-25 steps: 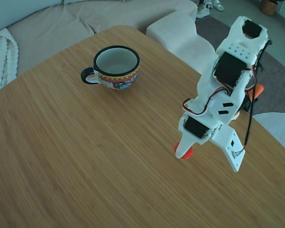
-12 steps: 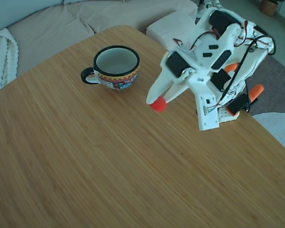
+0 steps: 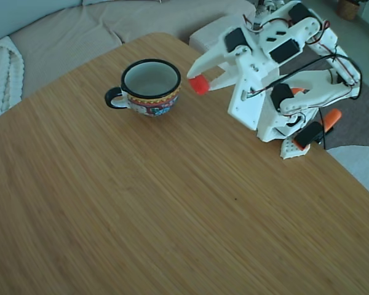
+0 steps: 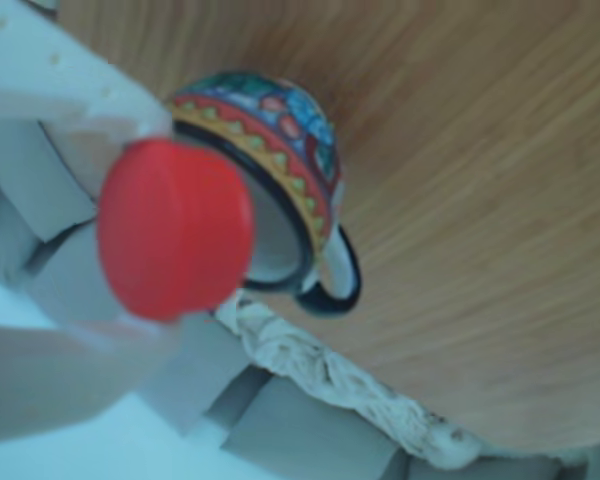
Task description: Grasp a red cap and put it in the cup.
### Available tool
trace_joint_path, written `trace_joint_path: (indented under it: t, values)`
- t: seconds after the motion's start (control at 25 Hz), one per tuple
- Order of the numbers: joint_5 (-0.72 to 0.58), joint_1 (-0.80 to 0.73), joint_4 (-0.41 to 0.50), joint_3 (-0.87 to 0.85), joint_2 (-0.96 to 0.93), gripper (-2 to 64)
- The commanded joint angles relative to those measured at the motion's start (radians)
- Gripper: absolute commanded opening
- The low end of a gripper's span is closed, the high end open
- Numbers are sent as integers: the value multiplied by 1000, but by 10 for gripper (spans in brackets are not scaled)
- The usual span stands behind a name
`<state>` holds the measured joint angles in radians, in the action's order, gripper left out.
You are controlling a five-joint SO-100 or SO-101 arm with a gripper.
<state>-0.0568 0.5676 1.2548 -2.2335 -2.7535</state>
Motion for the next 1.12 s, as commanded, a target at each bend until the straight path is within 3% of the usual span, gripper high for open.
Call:
trace_joint_path:
  t: [0.0, 0.6, 1.08]
  values:
    - [3, 20, -35, 5, -8, 5]
    - [5, 225, -210, 282, 471, 5]
    - [-9, 433, -290, 267, 623, 5]
